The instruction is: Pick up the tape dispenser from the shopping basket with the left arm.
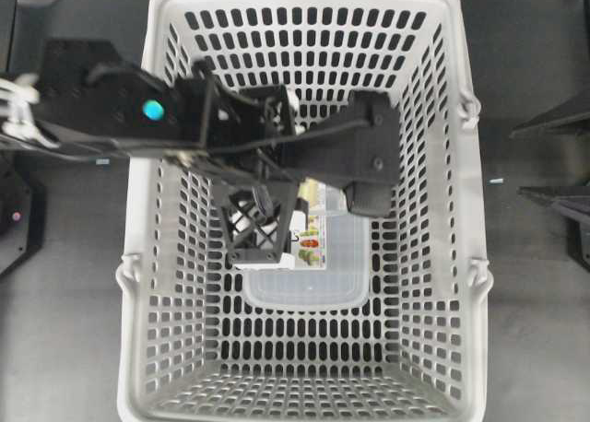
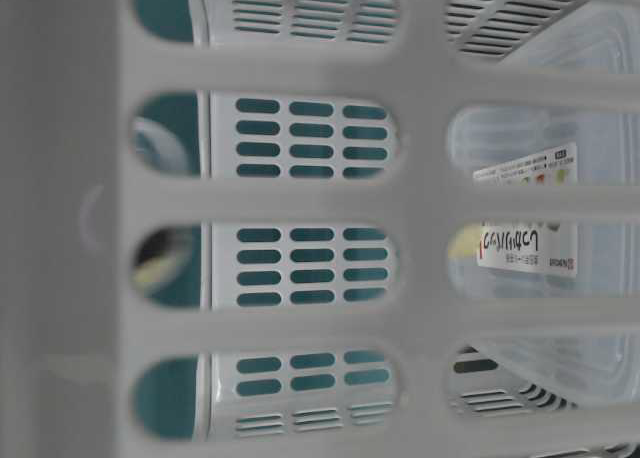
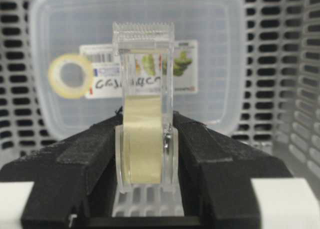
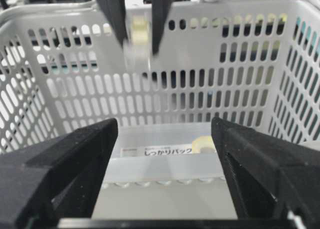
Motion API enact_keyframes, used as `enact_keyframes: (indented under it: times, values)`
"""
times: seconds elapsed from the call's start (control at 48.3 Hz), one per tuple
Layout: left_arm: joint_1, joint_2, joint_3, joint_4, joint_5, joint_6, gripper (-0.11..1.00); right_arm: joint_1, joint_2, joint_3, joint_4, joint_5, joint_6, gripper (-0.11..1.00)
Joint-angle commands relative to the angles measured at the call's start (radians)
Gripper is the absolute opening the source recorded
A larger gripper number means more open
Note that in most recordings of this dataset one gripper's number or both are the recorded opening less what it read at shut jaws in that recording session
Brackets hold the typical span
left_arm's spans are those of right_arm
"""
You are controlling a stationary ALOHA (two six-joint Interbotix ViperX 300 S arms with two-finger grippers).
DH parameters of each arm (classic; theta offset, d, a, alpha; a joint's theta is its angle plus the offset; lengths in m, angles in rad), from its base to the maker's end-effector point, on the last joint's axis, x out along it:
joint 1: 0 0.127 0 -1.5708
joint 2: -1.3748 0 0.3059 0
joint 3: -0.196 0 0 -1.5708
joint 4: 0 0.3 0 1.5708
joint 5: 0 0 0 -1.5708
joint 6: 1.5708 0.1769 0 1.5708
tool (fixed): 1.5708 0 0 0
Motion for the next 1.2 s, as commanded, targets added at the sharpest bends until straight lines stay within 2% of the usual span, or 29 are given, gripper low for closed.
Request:
enact_keyframes:
  times: [0.0,0.228,1.181]
  values:
    - [-0.003,-0.008,-0.11,0.003,0.072,0.0,0.3,0.0,0.005,-0.008,0.003,-0.011,0.002,0.73]
    - [-0.003,0.037,-0.17,0.003,0.109,0.002,0.3,-0.002,0.002,-0.008,0.003,-0.011,0.0,0.73]
    - [-0.008,0.054,-0.163,0.003,0.112,0.0,0.3,0.0,-0.003,-0.008,0.003,-0.011,0.0,0.73]
